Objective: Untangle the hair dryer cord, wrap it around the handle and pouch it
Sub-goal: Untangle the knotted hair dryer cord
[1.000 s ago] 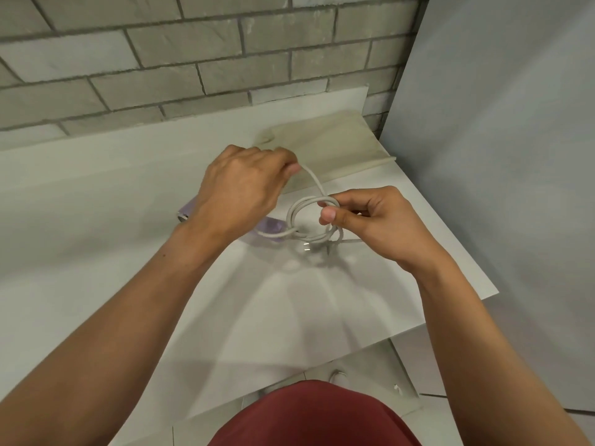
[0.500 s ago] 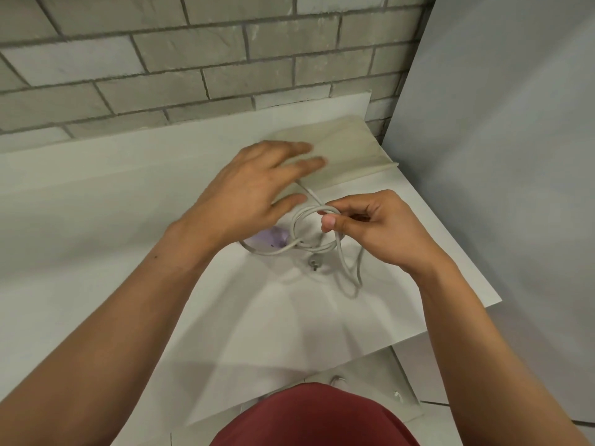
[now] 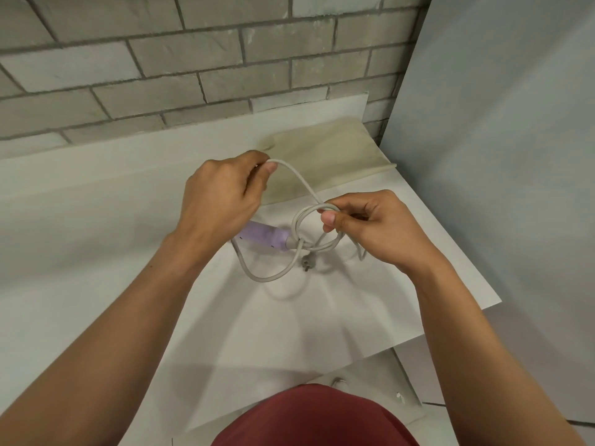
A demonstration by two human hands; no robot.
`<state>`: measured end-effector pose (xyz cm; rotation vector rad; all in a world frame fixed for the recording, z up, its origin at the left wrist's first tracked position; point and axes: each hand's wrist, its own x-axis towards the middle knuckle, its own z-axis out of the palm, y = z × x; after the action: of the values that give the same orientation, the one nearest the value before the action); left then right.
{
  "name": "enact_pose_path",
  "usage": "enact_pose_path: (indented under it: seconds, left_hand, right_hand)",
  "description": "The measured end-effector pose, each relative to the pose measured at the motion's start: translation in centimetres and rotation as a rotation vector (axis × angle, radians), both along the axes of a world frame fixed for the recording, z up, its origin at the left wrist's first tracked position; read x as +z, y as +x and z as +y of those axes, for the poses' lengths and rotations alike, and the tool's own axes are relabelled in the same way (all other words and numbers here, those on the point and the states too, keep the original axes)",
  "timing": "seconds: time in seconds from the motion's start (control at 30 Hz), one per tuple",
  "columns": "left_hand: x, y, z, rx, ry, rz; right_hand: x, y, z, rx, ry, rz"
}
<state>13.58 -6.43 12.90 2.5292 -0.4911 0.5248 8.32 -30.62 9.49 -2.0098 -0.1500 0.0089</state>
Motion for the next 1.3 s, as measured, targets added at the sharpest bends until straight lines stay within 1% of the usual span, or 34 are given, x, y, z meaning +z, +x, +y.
enact_pose_path:
  seconds: [0.07,0.13,0.2,0.27,0.33,0.37,0.43,0.5,0.63,0.7,0.73,0.77,0.87,0.93,1.0,1.1,1.17,1.3]
  left_hand:
    - [-0.2,0.4,0.3,-0.005,0.063,0.020]
    - [-0.2,0.6,0.4,-0.069,0.153,-0.027]
    - [0.3,0.4,0.3,-0.204,0.304,-0.100]
    - [0.9,0.2,-0.3,-0.383,0.428,-0.148]
    - [1.2,0.2,-1.0,-0.515,0.465,-0.157]
    - [1.3,0.2,-1.1,-0.532,0.476,-0.146]
    - [1.5,0.3,-1.0,-0.497,0.510,-0.123]
    - [1.1,0.2,-0.7,-0.421,0.473,-0.137]
    - [0.8,0.1,0.4,-0.113,0.165,-0.107]
    - [0.8,0.1,1.1,0.014,0.061,-0.073]
    - [0.8,0.2,1.4,0.052,0.039,-0.043]
    - [0.6,0.3,1.6,0.077,0.047,-0.001]
    - [-0.1,0.3,1.9,0.091,0.152,0.121]
    - [-0.1,0.0,1.8,0.006,0.155,0.114]
    - [0.5,-0.6,1.3,-0.181,0.172,0.041]
    - [1.0,-1.0,-0.2,-0.452,0.299,-0.062]
    - [1.3,-0.9,-1.1,-0.512,0.354,-0.054]
    - [1.9,-0.9,-1.1,-0.536,0.410,-0.081]
  right_hand:
    - [0.1,0.1,0.1,-0.006,-0.028,0.009]
    - [0.0,0.0,0.2,0.006,-0.049,0.019]
    - [0.0,-0.1,0.3,0.024,-0.068,0.015]
    - [0.0,-0.1,0.3,0.035,-0.076,0.006]
    - [0.1,0.0,0.3,0.041,-0.082,-0.018]
    - [0.2,0.0,0.3,0.041,-0.078,-0.025]
    - [0.2,0.0,0.4,0.029,-0.059,-0.021]
    - [0.2,-0.1,0.3,0.017,-0.027,-0.020]
    - [0.2,-0.3,-0.1,-0.002,0.037,-0.013]
    - [0.2,-0.2,-0.1,0.005,0.030,-0.016]
    - [0.2,-0.2,0.0,0.007,0.025,-0.017]
    - [0.2,-0.1,0.1,0.006,0.019,-0.019]
    - [0.3,0.0,0.4,0.010,-0.007,-0.023]
    - [0.5,-0.1,0.5,0.027,-0.021,-0.025]
    - [0.7,-0.3,0.4,0.044,-0.048,-0.023]
    - [1.1,-0.5,0.6,0.061,-0.092,-0.037]
    - [1.1,-0.5,0.6,0.058,-0.109,-0.050]
    - [0.9,-0.8,0.3,0.035,-0.112,-0.042]
